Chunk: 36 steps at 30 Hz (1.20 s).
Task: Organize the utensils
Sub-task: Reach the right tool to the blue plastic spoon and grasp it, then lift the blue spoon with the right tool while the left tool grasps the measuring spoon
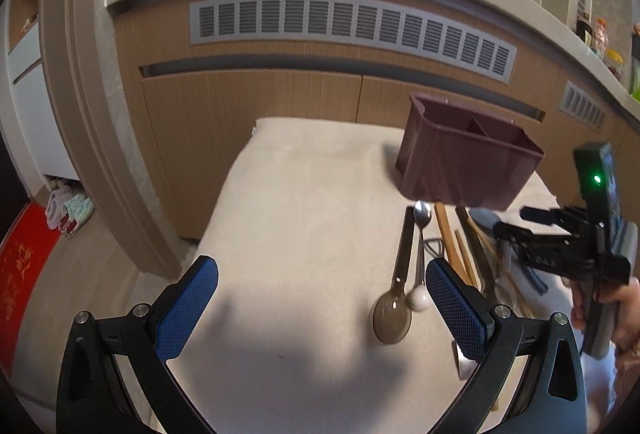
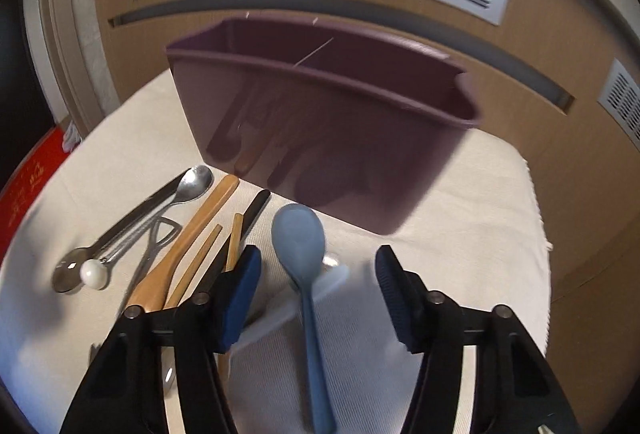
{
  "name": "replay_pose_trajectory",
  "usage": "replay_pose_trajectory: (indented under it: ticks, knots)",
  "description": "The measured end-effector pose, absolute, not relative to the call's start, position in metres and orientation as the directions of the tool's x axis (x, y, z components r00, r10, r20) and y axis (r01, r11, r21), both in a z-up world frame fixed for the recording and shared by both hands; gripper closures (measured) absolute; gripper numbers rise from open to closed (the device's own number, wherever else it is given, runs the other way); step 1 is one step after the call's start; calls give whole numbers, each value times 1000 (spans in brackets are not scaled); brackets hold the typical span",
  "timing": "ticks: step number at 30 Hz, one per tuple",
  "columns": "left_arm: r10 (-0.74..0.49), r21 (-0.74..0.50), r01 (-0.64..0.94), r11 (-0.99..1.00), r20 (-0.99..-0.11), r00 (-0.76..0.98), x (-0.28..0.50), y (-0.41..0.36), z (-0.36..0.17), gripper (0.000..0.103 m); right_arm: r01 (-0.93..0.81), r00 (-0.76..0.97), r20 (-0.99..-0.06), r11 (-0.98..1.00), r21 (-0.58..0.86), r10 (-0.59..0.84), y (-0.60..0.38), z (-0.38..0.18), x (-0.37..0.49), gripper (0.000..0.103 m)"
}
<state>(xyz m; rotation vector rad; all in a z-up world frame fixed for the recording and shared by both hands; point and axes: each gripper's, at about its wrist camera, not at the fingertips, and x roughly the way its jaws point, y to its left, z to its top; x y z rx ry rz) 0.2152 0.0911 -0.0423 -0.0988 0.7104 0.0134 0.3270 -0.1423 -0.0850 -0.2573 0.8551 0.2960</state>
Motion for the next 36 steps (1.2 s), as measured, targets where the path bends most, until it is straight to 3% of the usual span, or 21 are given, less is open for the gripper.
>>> replay_pose_trajectory:
  ticks: [7, 10, 18, 19, 21, 24, 33, 34, 36]
  knots:
    - [-64, -94, -3, 996, -699, 712, 222, 80, -59, 0, -342, 596, -793, 934, -105, 129, -133, -103, 346, 50]
    - [-87, -105, 17, 994, -709, 700, 225, 75, -61, 0, -360, 577, -799, 931, -58, 173, -135, -103, 344, 71]
    - [-130, -103, 80, 991, -726, 675, 227, 59, -66, 2, -275, 573, -803, 961, -1, 163, -171, -87, 314, 72]
    - [-140, -104, 94, 990, -726, 673, 227, 56, -67, 4, -265, 573, -803, 964, 6, 163, -176, -86, 308, 72]
    - [-157, -101, 123, 987, -732, 663, 227, 51, -70, 24, -254, 575, -801, 967, 20, 168, -184, -85, 298, 72]
    - [-179, -110, 147, 983, -757, 628, 231, 45, -78, 44, -237, 576, -797, 970, 48, 180, -193, -84, 283, 72]
    - [-196, -110, 172, 979, -749, 633, 232, 39, -84, 48, -221, 576, -797, 973, 63, 183, -213, -86, 257, 72]
    - [-208, -105, 196, 975, -739, 640, 233, 35, -82, 50, -215, 573, -798, 974, 71, 185, -214, -87, 256, 72]
    - [-219, -86, 231, 969, -728, 650, 234, 27, -82, 65, -208, 568, -801, 975, 81, 188, -214, -89, 256, 72]
